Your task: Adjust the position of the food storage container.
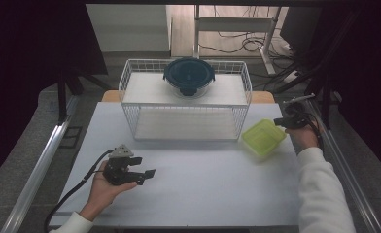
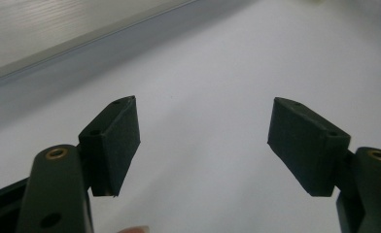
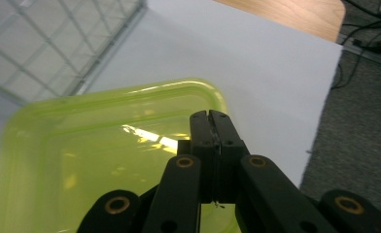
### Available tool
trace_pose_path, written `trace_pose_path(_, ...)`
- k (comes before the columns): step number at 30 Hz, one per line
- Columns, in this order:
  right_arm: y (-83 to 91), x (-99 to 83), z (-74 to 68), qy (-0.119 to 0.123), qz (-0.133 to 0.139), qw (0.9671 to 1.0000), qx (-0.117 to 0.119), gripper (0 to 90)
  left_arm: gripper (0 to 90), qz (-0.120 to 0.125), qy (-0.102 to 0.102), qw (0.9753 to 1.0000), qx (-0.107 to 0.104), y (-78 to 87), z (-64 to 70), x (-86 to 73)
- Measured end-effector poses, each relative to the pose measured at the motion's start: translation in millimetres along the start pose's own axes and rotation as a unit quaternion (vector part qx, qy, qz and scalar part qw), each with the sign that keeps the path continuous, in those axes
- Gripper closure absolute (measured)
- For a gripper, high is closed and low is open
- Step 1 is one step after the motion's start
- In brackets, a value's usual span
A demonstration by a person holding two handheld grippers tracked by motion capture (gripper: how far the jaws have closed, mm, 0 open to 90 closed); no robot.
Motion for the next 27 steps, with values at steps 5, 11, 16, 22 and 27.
trace_pose_path(5,-9.8,3.2,11.5,0.004,-0.005,0.9999,-0.009,88.5,26.5,-0.002,0.002,1.0,-0.001,-2.0,-1.0,-0.3)
trace_pose_path(11,-28.2,5.5,18.6,0.023,-0.019,0.9994,-0.014,88.5,27.6,0.005,0.002,1.0,0.0,-1.4,-1.3,1.1)
trace_pose_path(16,-34.2,8.7,21.2,0.022,-0.022,0.9994,-0.018,88.6,27.8,0.01,0.005,0.9999,0.001,-0.1,-3.0,2.2)
trace_pose_path(22,-35.2,6.0,25.1,0.026,-0.038,0.9985,-0.03,88.7,27.8,0.01,0.007,0.9999,-0.002,0.0,-2.2,2.3)
trace_pose_path(27,-35.0,5.4,19.5,0.038,-0.044,0.9981,-0.023,88.8,27.7,0.009,0.008,0.9999,-0.003,-0.6,-2.4,2.4)
Point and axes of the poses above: each handheld gripper's, and its own axes: y roughly backward along the jaws, x roughly out of its top, z roughly to its right, the point moved 10 cm from there along -y, roughly forward along the jaws, and after that the axes turned 4 degrees about x, right-handed, at the moved point
